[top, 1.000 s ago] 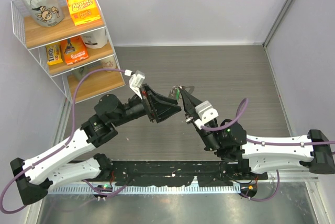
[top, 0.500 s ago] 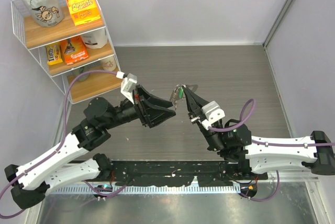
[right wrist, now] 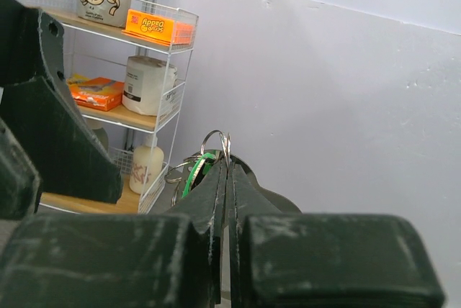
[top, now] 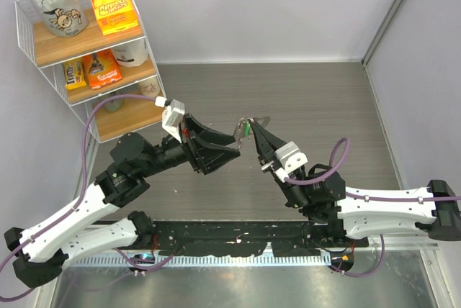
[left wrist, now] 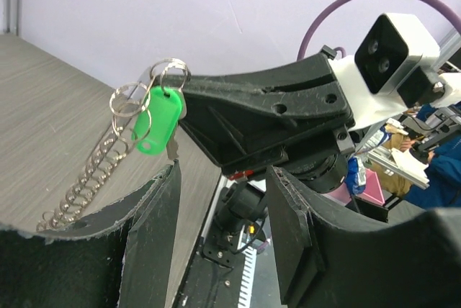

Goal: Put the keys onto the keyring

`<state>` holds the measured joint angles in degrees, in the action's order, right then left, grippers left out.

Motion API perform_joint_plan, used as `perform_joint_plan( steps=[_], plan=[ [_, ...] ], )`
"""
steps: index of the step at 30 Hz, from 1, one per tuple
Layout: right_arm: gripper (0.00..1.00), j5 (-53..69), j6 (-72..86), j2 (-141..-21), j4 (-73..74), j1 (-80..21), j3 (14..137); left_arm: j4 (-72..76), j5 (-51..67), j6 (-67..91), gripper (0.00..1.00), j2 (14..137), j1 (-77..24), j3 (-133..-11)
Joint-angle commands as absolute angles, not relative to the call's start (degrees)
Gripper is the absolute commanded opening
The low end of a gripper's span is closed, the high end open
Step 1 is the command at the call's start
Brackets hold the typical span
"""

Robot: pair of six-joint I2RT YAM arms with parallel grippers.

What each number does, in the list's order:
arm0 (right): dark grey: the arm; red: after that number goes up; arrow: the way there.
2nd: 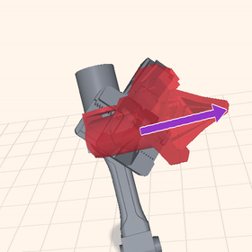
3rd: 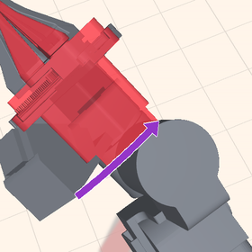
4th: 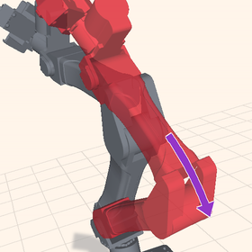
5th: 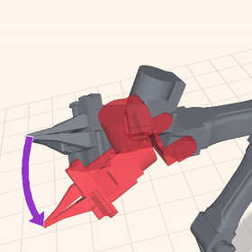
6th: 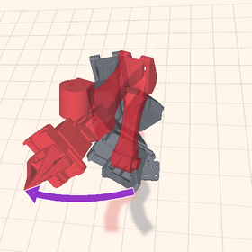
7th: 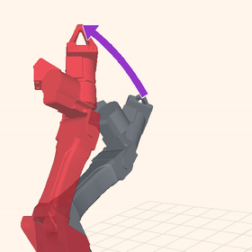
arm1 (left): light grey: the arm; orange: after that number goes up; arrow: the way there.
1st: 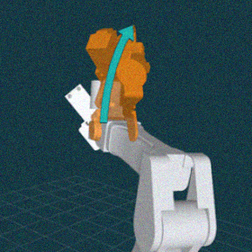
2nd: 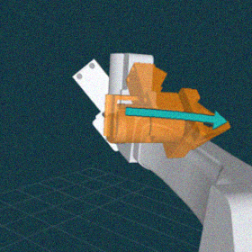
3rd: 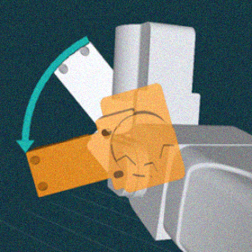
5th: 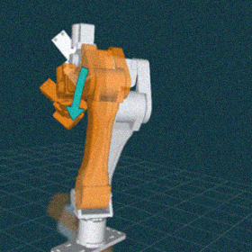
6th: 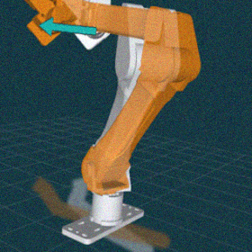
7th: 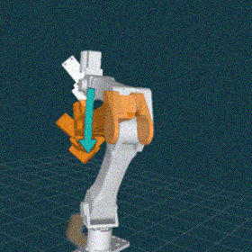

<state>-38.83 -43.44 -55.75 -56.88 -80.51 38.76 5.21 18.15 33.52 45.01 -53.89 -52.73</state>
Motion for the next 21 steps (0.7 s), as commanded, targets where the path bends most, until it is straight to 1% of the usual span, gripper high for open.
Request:
perform_joint_plan(
  steps=[1, 10, 21],
  plan=[
    [0.05, -36.6, -44.4, -54.9, -58.5, -80.5, 39.6, 6.2, 16.9, 30.3, 0.56, 45.5, -54.1, -56.8],
    [0.05, -34.3, -43.4, -53.5, -55.4, -80.6, 39.4, 5.9, 15.5, 27.2, 0.56, 47.2, -54.1, -60.5],
    [0.05, -32.3, -42.6, -51.8, -53.4, -80.6, 38.9, 4.9, 13.4, 25.8, 0.56, 49.5, -54.1, -61.7]
  ],
)
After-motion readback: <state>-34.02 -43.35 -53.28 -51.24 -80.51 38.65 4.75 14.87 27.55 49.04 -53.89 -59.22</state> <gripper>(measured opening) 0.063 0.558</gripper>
